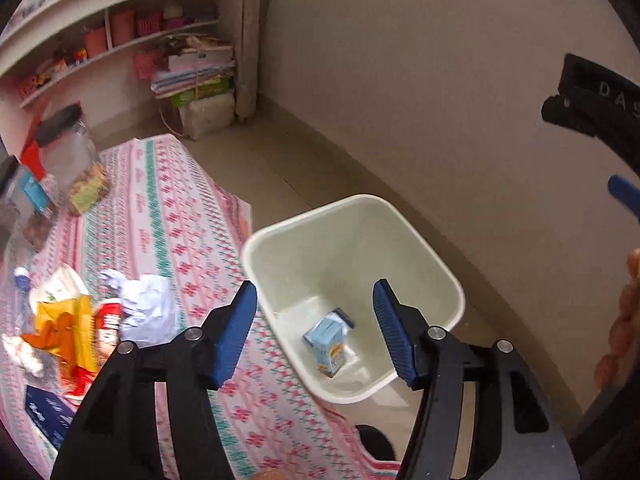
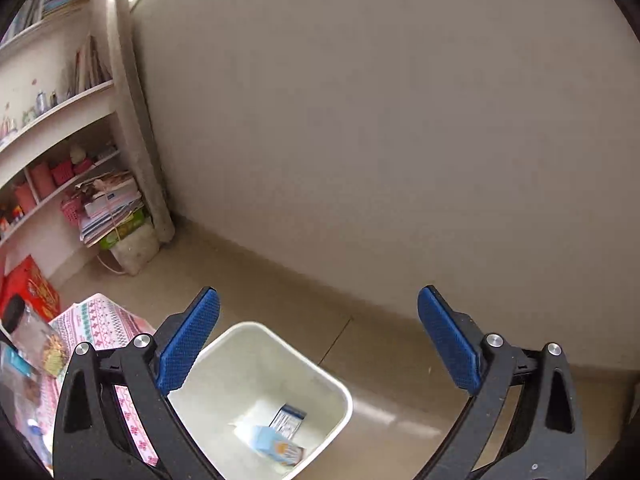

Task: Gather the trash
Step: 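Move both tools back over the table toward the remaining trash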

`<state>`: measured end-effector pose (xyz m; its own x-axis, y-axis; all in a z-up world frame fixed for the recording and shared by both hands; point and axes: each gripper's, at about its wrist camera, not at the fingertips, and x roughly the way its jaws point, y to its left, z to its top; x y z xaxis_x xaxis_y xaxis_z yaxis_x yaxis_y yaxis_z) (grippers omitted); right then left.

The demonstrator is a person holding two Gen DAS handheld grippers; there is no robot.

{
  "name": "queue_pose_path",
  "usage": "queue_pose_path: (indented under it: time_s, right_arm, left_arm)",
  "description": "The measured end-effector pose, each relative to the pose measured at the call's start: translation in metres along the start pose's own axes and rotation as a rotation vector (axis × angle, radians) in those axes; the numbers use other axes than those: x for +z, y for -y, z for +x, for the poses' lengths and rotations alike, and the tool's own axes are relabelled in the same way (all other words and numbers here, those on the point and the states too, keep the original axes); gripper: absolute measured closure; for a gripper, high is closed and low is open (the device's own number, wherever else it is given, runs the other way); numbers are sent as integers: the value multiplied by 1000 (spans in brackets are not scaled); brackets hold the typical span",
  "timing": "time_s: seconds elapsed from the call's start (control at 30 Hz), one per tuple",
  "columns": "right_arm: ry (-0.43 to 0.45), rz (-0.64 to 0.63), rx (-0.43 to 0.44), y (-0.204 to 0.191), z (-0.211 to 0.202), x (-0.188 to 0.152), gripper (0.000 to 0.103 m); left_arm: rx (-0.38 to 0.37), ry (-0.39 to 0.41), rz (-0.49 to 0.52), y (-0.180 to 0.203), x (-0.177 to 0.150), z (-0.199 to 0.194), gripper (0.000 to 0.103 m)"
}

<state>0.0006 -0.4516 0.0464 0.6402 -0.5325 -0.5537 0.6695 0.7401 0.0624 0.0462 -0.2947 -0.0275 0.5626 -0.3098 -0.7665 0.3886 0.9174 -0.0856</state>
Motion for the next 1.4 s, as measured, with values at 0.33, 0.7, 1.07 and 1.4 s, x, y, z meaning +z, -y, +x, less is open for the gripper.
queue_pose_path:
  time_s: [0.33, 0.7, 1.07, 1.4]
  right_arm:
    - [111, -137, 80, -51, -35, -20, 7]
    - [-64, -317, 282, -137, -43, -68, 7]
    - [-219, -464, 403, -200, -51, -120, 7]
    - [-252, -539, 420, -215, -50, -138, 7]
  left_arm:
    - [309, 121, 95, -51, -21, -41, 26]
    - [520, 81, 91, -144, -57, -66, 19]
    - [532, -51, -120, -233, -75, -66, 19]
    - [455, -138, -504, -315, -75, -65, 20]
